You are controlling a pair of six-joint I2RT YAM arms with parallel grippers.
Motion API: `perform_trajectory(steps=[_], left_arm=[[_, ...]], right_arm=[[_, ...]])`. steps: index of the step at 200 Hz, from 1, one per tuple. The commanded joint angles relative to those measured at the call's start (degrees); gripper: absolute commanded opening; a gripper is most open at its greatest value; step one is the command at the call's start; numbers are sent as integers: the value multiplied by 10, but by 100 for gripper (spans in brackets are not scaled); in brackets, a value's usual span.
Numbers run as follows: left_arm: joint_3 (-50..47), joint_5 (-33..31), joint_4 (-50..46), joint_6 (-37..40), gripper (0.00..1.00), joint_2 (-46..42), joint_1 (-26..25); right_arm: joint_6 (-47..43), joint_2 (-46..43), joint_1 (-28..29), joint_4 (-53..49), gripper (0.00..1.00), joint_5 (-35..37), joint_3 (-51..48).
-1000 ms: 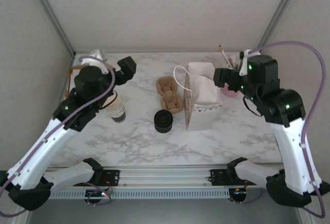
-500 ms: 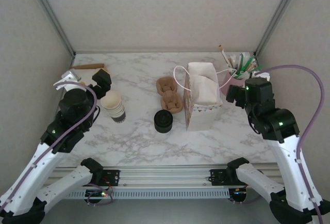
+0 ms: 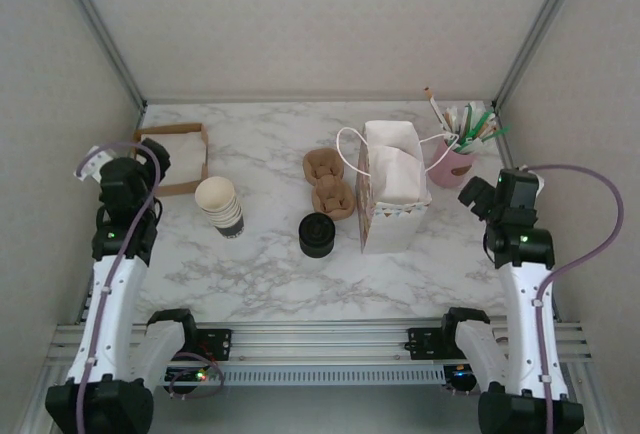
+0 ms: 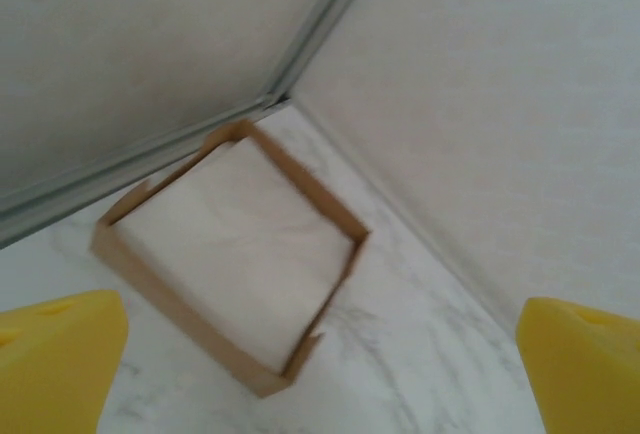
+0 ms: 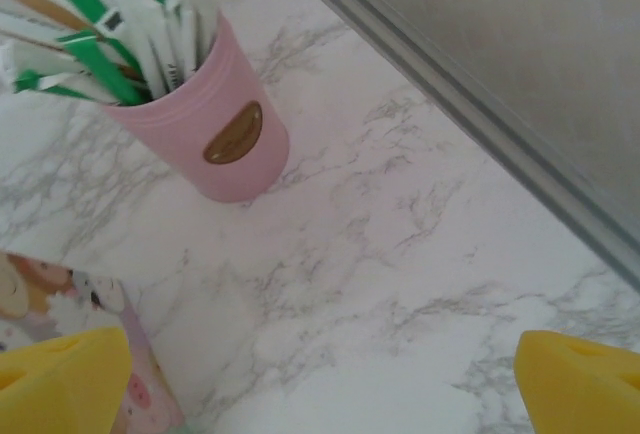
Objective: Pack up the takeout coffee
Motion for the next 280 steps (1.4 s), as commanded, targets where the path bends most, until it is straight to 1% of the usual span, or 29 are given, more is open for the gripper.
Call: perform_trajectory(steps=[1, 27, 43, 63, 79, 81, 87, 99, 105, 115, 128, 138, 160, 171, 192, 213, 228, 247, 260, 271, 280], left_arm=[[-66, -1, 85, -8, 100, -5, 27], [-140, -35, 152, 22, 100, -14, 59], [-188, -53, 209, 57, 100, -16, 61], [-234, -33, 272, 107, 100, -11, 61], [-266, -54, 307, 125, 100, -9, 61], [-271, -54, 322, 128, 100, -10, 61], [-290, -43, 354, 144, 100, -15, 60], [-336, 18, 432, 196, 100, -27, 61], [-355, 36, 462, 213, 100, -33, 60], [-382, 40, 504, 222, 100, -38, 60], [-407, 38, 553, 228, 100, -24, 60], [-405, 42, 568, 229, 100, 3, 60], [-385, 80, 597, 231, 100, 72, 58], [-383, 89, 628, 226, 100, 102, 53], [-366, 84, 666, 232, 100, 161, 34], [-358, 73, 702, 245, 100, 200, 14], [-348, 63, 715, 250, 100, 224, 3], [-347, 62, 770, 260, 100, 265, -16], [-331, 61, 772, 272, 100, 290, -30], [-327, 63, 790, 276, 100, 314, -38], [-326, 61, 810, 282, 100, 336, -44]], right_arm=[[42, -35, -13, 137, 99, -21, -80], [46, -56, -13, 252, 99, -4, -178], [33, -62, -12, 333, 99, 8, -234], [21, -60, -13, 425, 99, 21, -301], [9, -50, -10, 489, 99, 37, -336], [6, -47, -10, 496, 99, 39, -340], [-3, -40, -9, 524, 99, 43, -353], [-12, -18, -6, 563, 99, 57, -370], [-17, -4, -5, 581, 99, 62, -376], [-28, 24, -2, 614, 99, 69, -387], [-43, 64, 2, 670, 99, 73, -400], [-50, 98, 6, 701, 99, 78, -401], [-61, 165, 18, 759, 99, 79, -397], [-71, 195, 31, 790, 99, 83, -391], [-92, 249, 52, 835, 99, 88, -375], [-121, 274, 68, 845, 99, 96, -361], [-139, 288, 73, 873, 99, 82, -363], [-163, 320, 81, 899, 99, 66, -355], [-181, 347, 94, 926, 99, 64, -349], [-199, 369, 102, 930, 99, 52, -338], [-206, 377, 105, 902, 99, 42, -319]])
